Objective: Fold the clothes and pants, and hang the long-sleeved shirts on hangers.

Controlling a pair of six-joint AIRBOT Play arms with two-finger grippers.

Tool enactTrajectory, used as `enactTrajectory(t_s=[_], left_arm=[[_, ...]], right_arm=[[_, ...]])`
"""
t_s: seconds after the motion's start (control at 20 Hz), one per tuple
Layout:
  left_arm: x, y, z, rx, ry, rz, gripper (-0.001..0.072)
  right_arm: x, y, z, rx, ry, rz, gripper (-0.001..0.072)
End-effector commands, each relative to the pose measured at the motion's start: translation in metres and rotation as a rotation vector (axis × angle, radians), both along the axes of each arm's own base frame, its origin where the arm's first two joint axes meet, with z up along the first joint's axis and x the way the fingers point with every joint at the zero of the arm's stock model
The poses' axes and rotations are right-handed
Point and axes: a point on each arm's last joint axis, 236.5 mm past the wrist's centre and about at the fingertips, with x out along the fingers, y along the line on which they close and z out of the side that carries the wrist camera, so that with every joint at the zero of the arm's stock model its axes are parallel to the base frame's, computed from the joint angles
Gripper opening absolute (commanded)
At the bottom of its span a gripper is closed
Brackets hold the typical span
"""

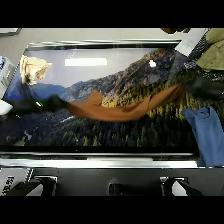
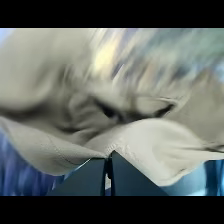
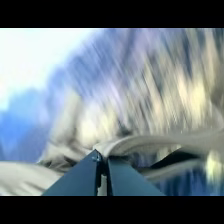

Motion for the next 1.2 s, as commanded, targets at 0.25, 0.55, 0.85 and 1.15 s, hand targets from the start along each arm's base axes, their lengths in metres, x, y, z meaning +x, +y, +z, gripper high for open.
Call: enactTrajectory(t_s=[0.25,0.55,0.85,1.15], left_arm=[[-0.075,0.049,0.283,0.185,-0.65,0.145,0.0014],[-0.152,0.081,0.331,0.248,-0.817,0.31,0.0014],[-0.098,0.097,0.281,0.3,-0.647,0.337,0.0014],[0.044,0.103,0.072,0.364,-0.142,0.245,0.0015]], right_arm=[[-0.152,0.043,0.301,-0.256,-0.79,-0.212,0.0026],[-0.226,0.051,0.344,-0.276,-0.971,-0.347,0.0026],[-0.158,0.036,0.287,-0.113,-0.646,-0.291,0.0026],[0.001,0.021,0.07,0.022,0.107,-0.054,0.0027]])
